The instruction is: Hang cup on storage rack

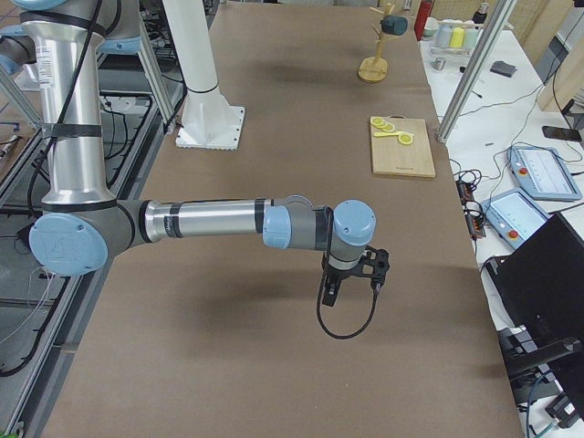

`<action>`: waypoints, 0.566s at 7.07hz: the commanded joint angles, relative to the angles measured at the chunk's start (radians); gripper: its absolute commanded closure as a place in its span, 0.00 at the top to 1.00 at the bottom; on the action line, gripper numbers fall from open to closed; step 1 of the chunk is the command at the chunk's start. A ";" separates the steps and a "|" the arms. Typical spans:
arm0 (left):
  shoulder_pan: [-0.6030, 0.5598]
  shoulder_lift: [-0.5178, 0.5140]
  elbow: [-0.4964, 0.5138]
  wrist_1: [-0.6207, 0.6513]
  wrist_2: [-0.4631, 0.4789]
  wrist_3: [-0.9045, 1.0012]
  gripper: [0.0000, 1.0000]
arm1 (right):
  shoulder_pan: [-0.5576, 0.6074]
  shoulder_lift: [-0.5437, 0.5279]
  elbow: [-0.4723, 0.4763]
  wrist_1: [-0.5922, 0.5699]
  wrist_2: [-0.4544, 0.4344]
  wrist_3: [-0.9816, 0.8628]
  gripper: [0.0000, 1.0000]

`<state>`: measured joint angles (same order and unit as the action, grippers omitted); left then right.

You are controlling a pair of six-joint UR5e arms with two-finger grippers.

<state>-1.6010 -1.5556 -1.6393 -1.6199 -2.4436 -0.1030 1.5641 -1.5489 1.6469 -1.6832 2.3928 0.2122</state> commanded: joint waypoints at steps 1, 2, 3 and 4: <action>0.000 0.000 -0.001 0.000 0.000 -0.001 0.99 | 0.001 -0.002 0.001 -0.001 -0.020 0.001 1.00; 0.000 0.000 0.002 0.000 0.000 -0.001 0.99 | 0.001 -0.005 0.002 -0.001 -0.020 0.003 1.00; -0.002 0.000 -0.004 0.000 0.000 -0.001 0.99 | 0.001 -0.003 0.002 0.000 -0.020 0.001 1.00; 0.000 0.000 -0.004 0.000 -0.002 -0.004 0.99 | 0.001 -0.003 0.004 -0.001 -0.020 0.001 1.00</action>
<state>-1.6022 -1.5555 -1.6411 -1.6199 -2.4440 -0.1050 1.5647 -1.5522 1.6493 -1.6836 2.3734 0.2137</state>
